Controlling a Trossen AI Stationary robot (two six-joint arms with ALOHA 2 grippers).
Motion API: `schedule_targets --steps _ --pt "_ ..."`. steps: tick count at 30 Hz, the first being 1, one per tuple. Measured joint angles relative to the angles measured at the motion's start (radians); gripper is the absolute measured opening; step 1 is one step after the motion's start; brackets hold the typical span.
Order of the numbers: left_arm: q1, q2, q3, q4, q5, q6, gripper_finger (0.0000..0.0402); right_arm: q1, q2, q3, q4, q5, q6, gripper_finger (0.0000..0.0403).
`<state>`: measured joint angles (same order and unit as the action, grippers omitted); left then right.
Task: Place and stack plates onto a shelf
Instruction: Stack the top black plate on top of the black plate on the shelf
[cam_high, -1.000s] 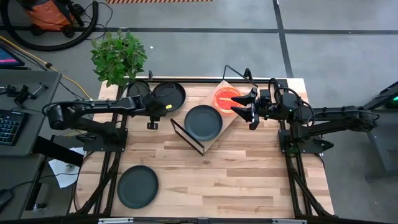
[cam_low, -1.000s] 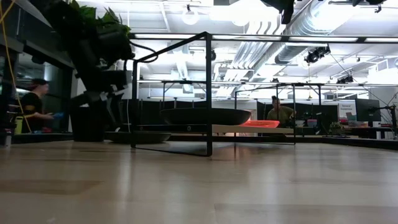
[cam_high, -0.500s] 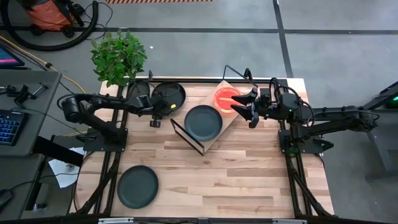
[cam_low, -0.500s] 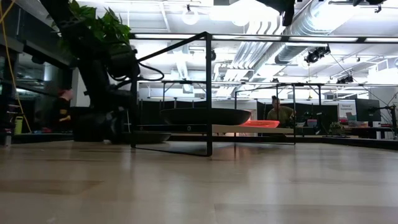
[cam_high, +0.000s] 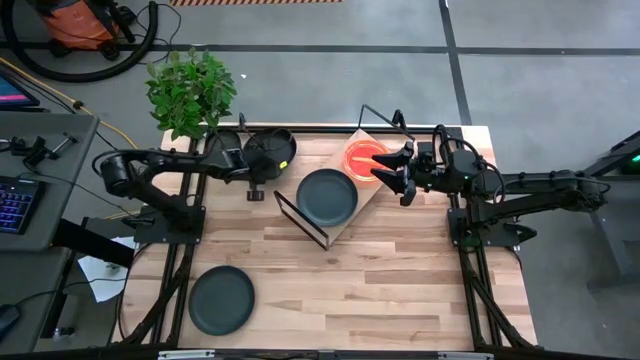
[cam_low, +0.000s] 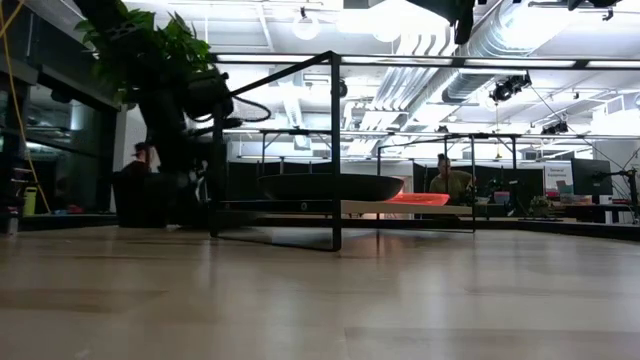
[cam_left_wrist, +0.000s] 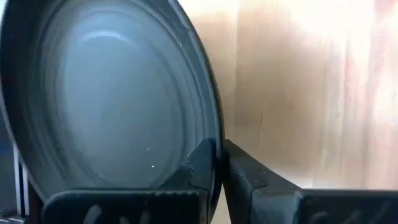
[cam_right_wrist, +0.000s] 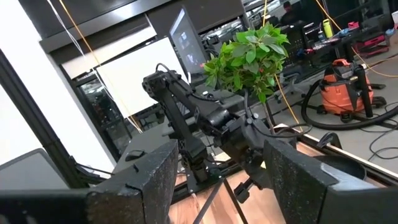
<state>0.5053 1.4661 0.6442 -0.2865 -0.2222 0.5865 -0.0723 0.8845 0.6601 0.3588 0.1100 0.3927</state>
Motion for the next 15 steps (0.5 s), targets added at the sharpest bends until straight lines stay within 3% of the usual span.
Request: schedule_targets --steps 12,15 --pt "-0.062 -0.189 0.287 -0.058 0.008 -0.037 0.0003 0.0 0.0 0.0 -0.003 -0.001 0.0 0.0222" --pt "-0.081 -0.222 0.375 -0.086 0.068 -0.075 0.0002 0.0 0.0 0.0 -0.003 -0.001 0.0 0.0222"
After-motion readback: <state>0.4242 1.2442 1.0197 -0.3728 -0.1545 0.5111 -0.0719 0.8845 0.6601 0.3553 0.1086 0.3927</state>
